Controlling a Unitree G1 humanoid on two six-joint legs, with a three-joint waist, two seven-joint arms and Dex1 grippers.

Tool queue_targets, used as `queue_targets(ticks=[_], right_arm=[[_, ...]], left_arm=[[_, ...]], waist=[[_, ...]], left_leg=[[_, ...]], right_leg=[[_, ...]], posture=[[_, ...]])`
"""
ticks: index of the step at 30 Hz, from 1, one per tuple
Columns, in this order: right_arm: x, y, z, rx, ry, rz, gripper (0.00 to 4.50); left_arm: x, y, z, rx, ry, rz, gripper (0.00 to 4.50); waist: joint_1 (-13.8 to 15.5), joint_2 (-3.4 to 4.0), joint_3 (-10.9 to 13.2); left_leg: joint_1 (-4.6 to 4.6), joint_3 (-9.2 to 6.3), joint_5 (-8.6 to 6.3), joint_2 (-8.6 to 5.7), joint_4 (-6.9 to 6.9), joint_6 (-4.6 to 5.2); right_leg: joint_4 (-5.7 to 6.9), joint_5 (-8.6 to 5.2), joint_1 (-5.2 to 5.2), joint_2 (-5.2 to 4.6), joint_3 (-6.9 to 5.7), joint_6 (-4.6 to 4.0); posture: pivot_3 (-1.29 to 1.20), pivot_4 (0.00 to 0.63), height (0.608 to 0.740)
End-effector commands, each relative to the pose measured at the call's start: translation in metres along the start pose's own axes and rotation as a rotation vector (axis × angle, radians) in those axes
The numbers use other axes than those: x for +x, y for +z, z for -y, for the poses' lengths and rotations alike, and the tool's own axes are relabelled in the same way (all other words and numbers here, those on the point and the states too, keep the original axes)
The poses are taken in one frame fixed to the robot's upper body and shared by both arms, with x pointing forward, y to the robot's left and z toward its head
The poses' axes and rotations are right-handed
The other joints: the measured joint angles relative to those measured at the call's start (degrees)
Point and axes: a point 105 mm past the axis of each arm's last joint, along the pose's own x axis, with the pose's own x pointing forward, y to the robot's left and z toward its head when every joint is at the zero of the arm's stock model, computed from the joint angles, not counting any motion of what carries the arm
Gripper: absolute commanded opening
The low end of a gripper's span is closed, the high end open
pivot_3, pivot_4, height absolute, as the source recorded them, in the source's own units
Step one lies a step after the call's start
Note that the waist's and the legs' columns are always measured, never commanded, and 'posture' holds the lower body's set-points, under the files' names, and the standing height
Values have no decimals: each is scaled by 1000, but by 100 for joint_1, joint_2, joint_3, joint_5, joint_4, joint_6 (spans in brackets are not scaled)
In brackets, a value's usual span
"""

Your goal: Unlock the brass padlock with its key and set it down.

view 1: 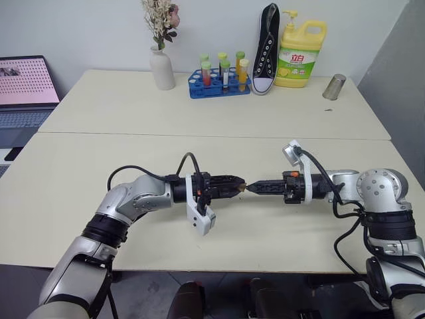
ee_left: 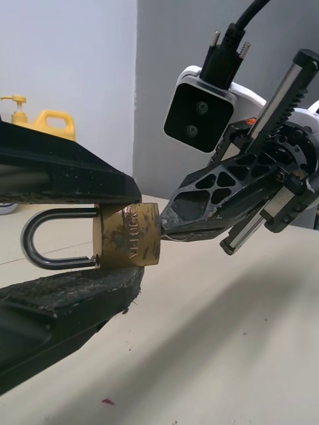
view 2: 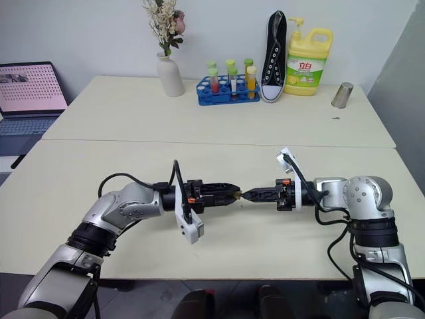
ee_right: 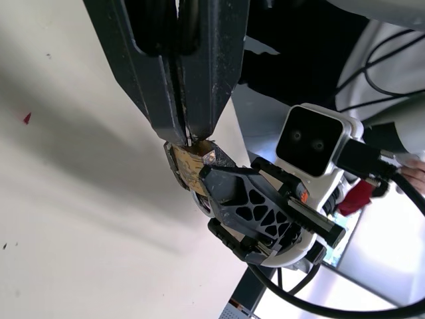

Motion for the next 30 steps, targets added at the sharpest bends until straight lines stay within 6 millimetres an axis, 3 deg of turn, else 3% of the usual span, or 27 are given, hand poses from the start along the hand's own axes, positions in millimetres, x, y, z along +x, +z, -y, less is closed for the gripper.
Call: queue_targets(ticks=[1,7,13,19,30], right_arm=[[-7,5,-16,-198,30,10,626],[-17,-3,-9,-414,-35,-44,2771],[-8,2,-9,-508,-60,49,2816],[9,-4,-12,-494,-35,61,2816],[19,-6,-8,-473,-21,61,2816]], left_arm=[[-1,4,-1,7,-5,21,970],[-2,3,-3,-5,10,11,970],[-1,4,-6,-22,35,8,970],[1,5,-6,-23,37,14,970],[1,5,-7,-21,33,15,970]], waist=[[0,0,0],[-2,0,0],[-24,0,0],[-4,0,0],[-2,0,0]], left_leg=[[0,0,0,-1,0,0],[1,0,0,-1,0,0],[3,2,0,2,-1,0],[2,2,0,0,1,-1],[3,1,0,1,1,-1]], right_leg=[[0,0,0,0,0,0],[-1,0,0,1,-2,0],[0,0,0,3,-1,0],[1,0,0,2,-2,0],[2,0,0,2,-2,0]], posture=[[0,150,740],[0,150,740],[0,150,740],[0,150,740],[0,150,740]])
